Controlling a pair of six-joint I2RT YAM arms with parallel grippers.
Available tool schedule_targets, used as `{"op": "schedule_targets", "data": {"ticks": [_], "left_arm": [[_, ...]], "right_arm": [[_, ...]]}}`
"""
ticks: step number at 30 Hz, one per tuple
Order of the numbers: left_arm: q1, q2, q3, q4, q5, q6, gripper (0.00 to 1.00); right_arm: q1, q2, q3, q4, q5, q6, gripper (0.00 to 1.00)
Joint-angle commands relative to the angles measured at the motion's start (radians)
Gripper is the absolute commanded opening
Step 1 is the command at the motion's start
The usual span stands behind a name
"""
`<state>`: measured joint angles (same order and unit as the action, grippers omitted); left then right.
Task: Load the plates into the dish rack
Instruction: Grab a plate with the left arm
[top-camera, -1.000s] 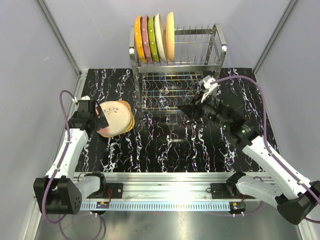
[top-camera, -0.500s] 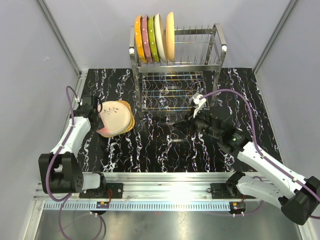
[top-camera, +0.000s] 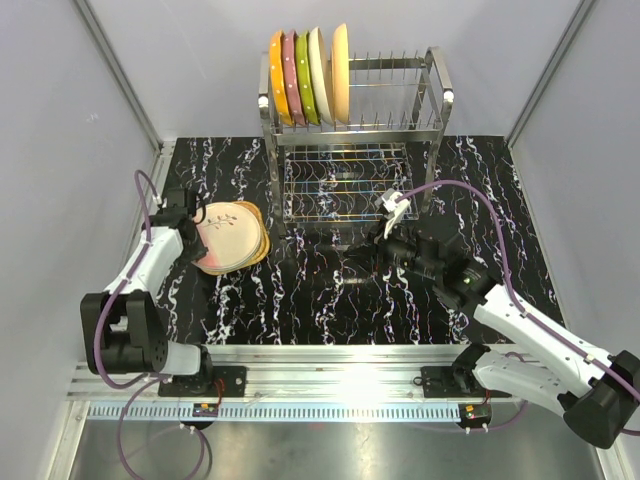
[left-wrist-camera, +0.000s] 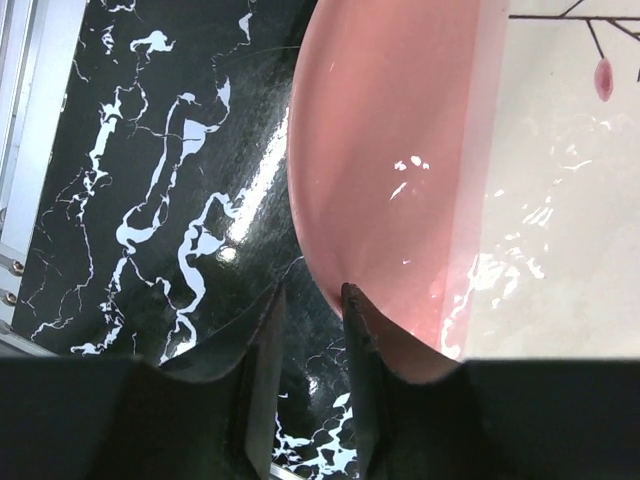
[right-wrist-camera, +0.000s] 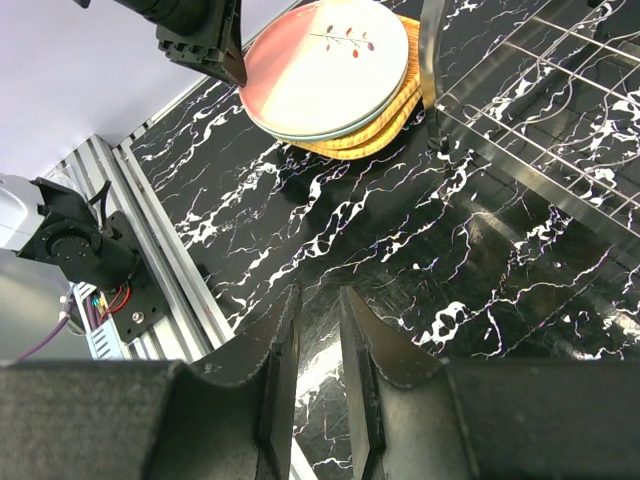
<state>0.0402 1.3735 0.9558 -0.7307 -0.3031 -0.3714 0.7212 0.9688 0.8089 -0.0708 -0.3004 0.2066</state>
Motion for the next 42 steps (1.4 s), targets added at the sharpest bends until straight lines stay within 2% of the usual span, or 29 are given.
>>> {"op": "schedule_targets", "data": {"ticks": [1, 8, 11, 19, 20, 21, 22, 25, 29, 36, 42], "left_arm": [[0.009, 0.032, 0.044, 0.002, -0.007, -0.004, 0.29], [0.024, 0.049, 0.049, 0.002, 0.018, -0.006, 0.17], [0.026, 0.042, 0.051, 0.001, 0.018, -0.001, 0.00], [0.024, -0.045, 0.034, 0.014, 0.013, 0.005, 0.00], [0.024, -0.051, 0.031, 0.014, 0.013, 0.005, 0.04], [0.024, -0.065, 0.031, 0.013, 0.004, 0.002, 0.17], [0.024, -0.068, 0.031, 0.013, 0.001, 0.000, 0.36], [0.024, -0.076, 0.024, 0.014, -0.011, -0.007, 0.47], [0.035, -0.062, 0.020, 0.007, 0.024, -0.030, 0.48], [0.087, -0.036, 0.004, 0.031, 0.159, -0.058, 0.41], [0.139, 0.004, 0.009, 0.045, 0.246, -0.061, 0.41]], "right_arm": [[0.018, -0.002, 0.006, 0.037, 0.006, 0.001, 0.29], [0.029, 0.004, 0.004, 0.034, 0.021, -0.003, 0.29], [0.032, 0.005, 0.003, 0.034, 0.024, -0.004, 0.29], [0.047, 0.036, 0.012, 0.031, 0.015, -0.009, 0.31], [0.050, 0.039, 0.013, 0.025, 0.015, -0.010, 0.31], [0.052, 0.042, 0.018, 0.022, 0.015, -0.012, 0.31], [0.053, 0.045, 0.019, 0.020, 0.015, -0.012, 0.31], [0.060, 0.048, 0.021, 0.017, 0.020, -0.013, 0.32], [0.063, 0.044, 0.015, 0.017, 0.030, -0.010, 0.32], [0.066, 0.038, 0.006, 0.002, 0.049, -0.018, 0.32], [0.069, 0.041, 0.001, 0.003, 0.058, -0.021, 0.33]]}}
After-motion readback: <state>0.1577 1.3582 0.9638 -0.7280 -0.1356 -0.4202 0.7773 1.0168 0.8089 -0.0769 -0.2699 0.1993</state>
